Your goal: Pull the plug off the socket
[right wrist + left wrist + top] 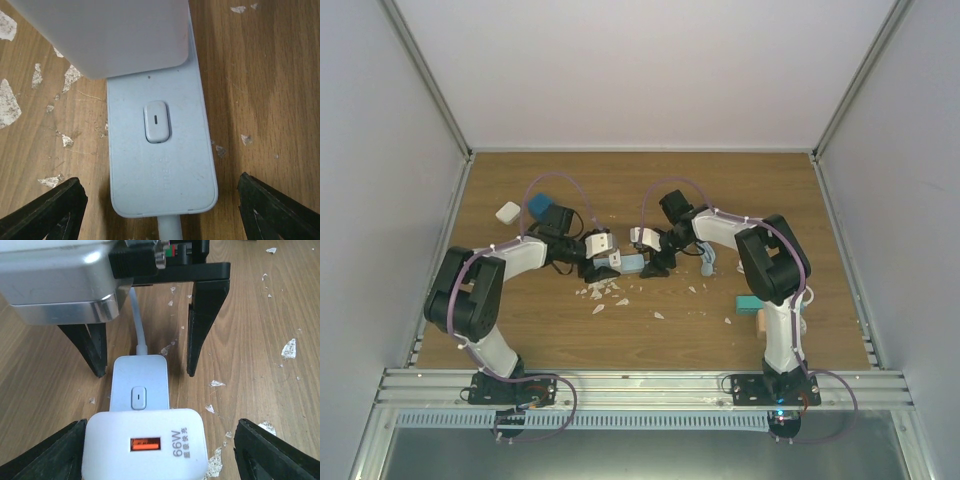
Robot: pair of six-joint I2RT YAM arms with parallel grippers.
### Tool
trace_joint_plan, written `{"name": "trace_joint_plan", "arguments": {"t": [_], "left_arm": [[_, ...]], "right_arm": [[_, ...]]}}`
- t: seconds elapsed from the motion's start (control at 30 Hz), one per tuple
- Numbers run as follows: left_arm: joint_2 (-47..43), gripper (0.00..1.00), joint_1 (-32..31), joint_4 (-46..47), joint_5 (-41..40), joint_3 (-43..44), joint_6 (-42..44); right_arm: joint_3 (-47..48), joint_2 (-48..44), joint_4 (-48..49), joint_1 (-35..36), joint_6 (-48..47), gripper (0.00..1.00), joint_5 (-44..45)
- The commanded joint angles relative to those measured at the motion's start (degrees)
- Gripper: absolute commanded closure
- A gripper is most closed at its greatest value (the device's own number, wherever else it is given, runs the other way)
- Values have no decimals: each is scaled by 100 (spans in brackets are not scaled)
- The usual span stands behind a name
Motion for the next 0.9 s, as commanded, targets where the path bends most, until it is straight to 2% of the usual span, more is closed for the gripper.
{"name": "trace_joint_plan", "arguments": {"t": [0.0,0.27,0.43,0.57,0.73,0.87], "left_arm": [[202,21,-142,316,-131,54,-63],[337,36,-212,174,-196,152,19],[305,48,-211,101,-211,166,57],[300,52,-214,-12,-199,157,160],[272,53,-210,-87,-156,125,270],[253,35,-157,-45,-162,83,219]], "right_arm": [[65,2,86,62,56,16,-311],[59,60,376,242,286,20,-486],[-350,-79,996,310,548,23,-651],[-669,-139,1530,331,720,25,-738],[-1017,-171,2214,333,810,31,-768],[-1078,-128,2468,331,913,36,-893]]}}
